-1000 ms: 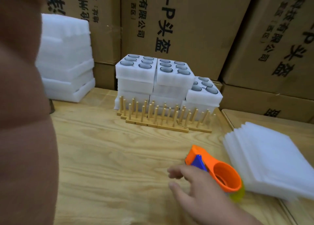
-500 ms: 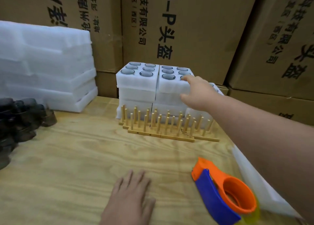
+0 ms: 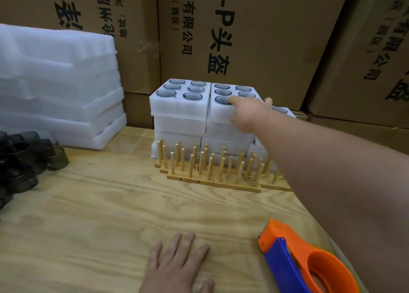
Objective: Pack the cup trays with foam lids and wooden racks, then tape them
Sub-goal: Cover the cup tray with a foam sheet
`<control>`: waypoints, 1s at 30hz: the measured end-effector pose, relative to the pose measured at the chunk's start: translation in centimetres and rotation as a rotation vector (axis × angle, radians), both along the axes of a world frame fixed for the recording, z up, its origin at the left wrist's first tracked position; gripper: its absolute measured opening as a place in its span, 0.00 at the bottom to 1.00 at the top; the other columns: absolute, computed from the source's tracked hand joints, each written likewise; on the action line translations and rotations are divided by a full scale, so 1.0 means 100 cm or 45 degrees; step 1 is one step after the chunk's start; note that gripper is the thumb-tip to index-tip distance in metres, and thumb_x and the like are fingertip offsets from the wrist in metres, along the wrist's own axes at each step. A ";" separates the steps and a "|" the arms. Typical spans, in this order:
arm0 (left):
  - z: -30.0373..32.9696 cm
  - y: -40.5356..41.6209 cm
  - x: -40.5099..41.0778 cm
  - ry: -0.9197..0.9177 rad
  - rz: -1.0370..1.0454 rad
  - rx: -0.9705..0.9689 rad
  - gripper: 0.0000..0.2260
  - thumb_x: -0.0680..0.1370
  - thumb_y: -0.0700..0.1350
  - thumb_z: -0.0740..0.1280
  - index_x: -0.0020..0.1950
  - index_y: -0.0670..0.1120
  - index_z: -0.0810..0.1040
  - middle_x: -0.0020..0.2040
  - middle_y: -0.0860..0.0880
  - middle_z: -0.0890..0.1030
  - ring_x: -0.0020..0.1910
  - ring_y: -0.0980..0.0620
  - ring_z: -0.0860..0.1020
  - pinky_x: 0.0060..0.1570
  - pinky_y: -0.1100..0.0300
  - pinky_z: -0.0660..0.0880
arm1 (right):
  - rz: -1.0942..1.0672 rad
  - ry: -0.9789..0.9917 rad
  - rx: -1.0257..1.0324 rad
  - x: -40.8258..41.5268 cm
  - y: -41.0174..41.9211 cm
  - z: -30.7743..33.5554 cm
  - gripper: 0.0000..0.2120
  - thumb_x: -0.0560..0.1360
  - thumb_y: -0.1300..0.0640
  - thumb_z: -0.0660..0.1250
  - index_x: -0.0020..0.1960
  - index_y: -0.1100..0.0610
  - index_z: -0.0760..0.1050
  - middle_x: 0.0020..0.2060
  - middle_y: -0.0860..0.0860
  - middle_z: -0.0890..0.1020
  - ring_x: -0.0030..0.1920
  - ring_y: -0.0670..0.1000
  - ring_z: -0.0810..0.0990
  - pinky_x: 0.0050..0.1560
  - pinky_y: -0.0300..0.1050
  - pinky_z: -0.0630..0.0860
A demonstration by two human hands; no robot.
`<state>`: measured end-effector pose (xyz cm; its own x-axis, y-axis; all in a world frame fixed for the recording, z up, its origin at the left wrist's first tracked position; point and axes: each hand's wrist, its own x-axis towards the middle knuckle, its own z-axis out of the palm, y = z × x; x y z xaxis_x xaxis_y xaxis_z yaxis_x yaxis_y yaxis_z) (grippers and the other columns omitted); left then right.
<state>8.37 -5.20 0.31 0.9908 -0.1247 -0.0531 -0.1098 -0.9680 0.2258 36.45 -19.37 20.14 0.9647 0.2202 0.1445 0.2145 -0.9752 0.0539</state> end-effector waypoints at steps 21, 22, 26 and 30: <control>-0.021 0.000 -0.008 -0.130 0.063 -0.200 0.31 0.74 0.70 0.49 0.78 0.69 0.57 0.82 0.64 0.46 0.81 0.61 0.42 0.76 0.54 0.36 | 0.278 -0.398 0.569 -0.176 -0.055 0.007 0.18 0.80 0.54 0.68 0.69 0.48 0.72 0.59 0.55 0.78 0.59 0.60 0.76 0.59 0.54 0.73; -0.025 0.001 -0.007 -0.140 0.069 -0.226 0.32 0.74 0.70 0.47 0.79 0.68 0.56 0.82 0.64 0.45 0.81 0.61 0.41 0.76 0.54 0.35 | 0.289 -0.385 0.578 -0.193 -0.058 0.002 0.18 0.79 0.55 0.69 0.69 0.48 0.73 0.59 0.54 0.79 0.59 0.58 0.76 0.57 0.52 0.72; -0.021 0.006 -0.009 -0.133 0.052 -0.306 0.29 0.77 0.69 0.50 0.78 0.66 0.62 0.82 0.64 0.51 0.81 0.62 0.45 0.79 0.53 0.38 | 0.352 -0.318 0.609 -0.255 -0.063 -0.024 0.19 0.77 0.56 0.71 0.67 0.48 0.75 0.57 0.50 0.80 0.59 0.56 0.76 0.58 0.48 0.70; -0.014 0.011 -0.014 -0.309 0.173 -0.830 0.05 0.80 0.51 0.69 0.54 0.59 0.83 0.59 0.64 0.83 0.66 0.65 0.75 0.71 0.65 0.64 | 0.465 -0.294 0.583 -0.306 -0.063 -0.061 0.16 0.75 0.54 0.68 0.63 0.48 0.77 0.50 0.50 0.78 0.52 0.56 0.76 0.54 0.53 0.73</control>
